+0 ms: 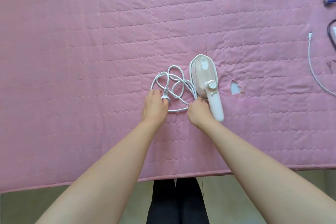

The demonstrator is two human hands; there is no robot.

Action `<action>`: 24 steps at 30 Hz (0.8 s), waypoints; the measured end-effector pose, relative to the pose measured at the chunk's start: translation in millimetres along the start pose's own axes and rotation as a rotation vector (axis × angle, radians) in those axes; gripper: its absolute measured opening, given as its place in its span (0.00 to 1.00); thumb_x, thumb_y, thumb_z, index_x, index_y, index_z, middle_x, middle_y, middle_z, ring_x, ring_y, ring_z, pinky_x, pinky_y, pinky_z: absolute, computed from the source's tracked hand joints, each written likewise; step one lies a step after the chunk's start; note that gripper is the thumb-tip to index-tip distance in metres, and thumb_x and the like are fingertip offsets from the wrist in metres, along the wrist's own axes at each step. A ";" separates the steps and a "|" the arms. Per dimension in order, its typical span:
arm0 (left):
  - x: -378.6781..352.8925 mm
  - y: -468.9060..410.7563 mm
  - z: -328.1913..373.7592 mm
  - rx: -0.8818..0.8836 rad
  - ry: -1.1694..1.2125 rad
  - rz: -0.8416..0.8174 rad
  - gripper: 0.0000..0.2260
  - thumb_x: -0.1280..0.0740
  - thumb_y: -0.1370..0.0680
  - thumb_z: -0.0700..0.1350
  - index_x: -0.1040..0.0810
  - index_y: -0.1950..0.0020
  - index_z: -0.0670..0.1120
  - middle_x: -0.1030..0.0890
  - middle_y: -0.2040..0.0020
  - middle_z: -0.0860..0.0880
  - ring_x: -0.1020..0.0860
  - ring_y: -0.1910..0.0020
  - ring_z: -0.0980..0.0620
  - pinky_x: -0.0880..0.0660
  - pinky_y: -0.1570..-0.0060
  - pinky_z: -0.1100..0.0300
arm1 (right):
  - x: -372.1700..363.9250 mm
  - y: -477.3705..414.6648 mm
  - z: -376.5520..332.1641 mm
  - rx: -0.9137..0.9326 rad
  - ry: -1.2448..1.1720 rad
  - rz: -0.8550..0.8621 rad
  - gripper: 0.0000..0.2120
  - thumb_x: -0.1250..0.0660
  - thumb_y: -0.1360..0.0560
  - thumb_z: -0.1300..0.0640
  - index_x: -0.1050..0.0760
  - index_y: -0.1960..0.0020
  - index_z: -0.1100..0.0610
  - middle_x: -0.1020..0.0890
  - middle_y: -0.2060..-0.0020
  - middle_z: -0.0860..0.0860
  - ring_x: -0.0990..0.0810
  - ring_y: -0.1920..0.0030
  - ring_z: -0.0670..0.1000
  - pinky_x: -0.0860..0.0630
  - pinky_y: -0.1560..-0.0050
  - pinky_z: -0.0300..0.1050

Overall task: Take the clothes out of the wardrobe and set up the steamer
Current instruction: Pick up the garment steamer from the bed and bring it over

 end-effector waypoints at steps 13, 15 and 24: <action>-22.9 -81.4 24.5 -0.529 -0.453 -0.010 0.27 0.36 0.22 0.49 0.40 0.25 0.47 0.39 0.24 0.49 0.39 0.28 0.46 0.43 0.32 0.53 | -44.5 -33.3 4.0 -0.323 -0.174 0.149 0.29 0.35 0.24 0.51 0.40 0.32 0.67 0.30 0.35 0.64 0.31 0.34 0.64 0.31 0.39 0.54; -21.7 -82.9 16.1 -0.493 -0.480 -0.033 0.27 0.36 0.22 0.51 0.41 0.25 0.47 0.37 0.26 0.50 0.36 0.30 0.46 0.40 0.34 0.52 | -45.7 -31.7 5.5 -0.321 -0.192 0.121 0.26 0.35 0.24 0.55 0.39 0.33 0.66 0.30 0.36 0.64 0.30 0.35 0.63 0.30 0.40 0.53; 3.9 -53.0 -36.1 -0.321 -0.639 -0.079 0.15 0.39 0.22 0.51 0.28 0.37 0.47 0.22 0.42 0.48 0.29 0.41 0.44 0.36 0.46 0.51 | -47.4 -19.2 5.0 -0.161 -0.201 0.014 0.10 0.41 0.25 0.63 0.31 0.44 0.60 0.26 0.44 0.61 0.28 0.44 0.62 0.32 0.50 0.49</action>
Point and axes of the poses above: each hand's wrist, its own y-axis away from the middle knuckle, its own x-axis out of the back of the hand, z = x × y, the point moved 1 cm from there along -y, towards the middle knuckle
